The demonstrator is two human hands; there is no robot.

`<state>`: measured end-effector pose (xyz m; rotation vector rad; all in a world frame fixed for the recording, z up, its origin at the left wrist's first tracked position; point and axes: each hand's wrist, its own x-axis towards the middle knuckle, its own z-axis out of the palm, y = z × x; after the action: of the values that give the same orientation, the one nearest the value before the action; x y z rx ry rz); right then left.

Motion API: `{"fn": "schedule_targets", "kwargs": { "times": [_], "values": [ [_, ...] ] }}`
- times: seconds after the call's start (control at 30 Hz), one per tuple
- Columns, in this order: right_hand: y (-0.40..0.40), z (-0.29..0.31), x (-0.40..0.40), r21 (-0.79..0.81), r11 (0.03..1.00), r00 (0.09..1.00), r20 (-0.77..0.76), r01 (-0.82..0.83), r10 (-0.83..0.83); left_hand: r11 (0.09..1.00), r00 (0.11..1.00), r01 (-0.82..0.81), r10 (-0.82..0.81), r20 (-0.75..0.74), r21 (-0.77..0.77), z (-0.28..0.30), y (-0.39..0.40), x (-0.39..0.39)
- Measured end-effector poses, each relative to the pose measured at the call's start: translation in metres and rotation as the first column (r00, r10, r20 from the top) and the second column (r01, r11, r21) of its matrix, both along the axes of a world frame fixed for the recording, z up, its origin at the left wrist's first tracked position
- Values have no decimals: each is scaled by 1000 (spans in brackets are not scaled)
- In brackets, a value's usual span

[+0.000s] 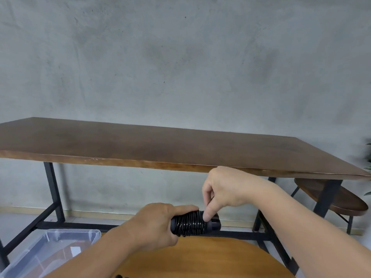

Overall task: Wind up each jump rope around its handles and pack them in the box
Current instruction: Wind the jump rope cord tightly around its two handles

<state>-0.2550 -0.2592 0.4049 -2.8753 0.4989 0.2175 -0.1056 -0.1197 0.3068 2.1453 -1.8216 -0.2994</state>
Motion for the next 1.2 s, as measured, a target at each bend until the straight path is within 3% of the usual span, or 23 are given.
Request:
{"fn": "schedule_targets", "kwargs": {
  "times": [0.17, 0.37, 0.6, 0.8, 0.87, 1.0, 1.2],
  "values": [
    [-25, -12, 3, 325, 946, 996, 79, 2, -29, 991, 976, 132, -126, -175, 21, 15, 12, -9],
    [-45, -46, 0, 742, 669, 961, 214, -43, -176, 993, 870, 113, -118, -479, -39, 22, 17, -11],
    [-49, -110, 7, 969, 196, 917, 210, -150, -338, 992, 834, 115, -125, -537, -52, 17, 15, -17],
    [-24, -136, 16, 928, -250, 805, 83, -278, -587, 983, 731, -35, -96, -676, -178, -2, 4, -17],
    [-19, -135, 19, 919, -240, 732, 72, -313, -677, 972, 685, -111, -76, -724, -206, -9, -1, -16],
    [-14, -134, 20, 952, -104, 636, 109, -288, -764, 956, 618, -197, -50, -785, -217, -20, -8, -10],
    [-8, -122, 15, 985, 10, 661, 125, -175, -740, 940, 639, -257, -8, -770, -223, -25, -12, -5]
  ]
}}
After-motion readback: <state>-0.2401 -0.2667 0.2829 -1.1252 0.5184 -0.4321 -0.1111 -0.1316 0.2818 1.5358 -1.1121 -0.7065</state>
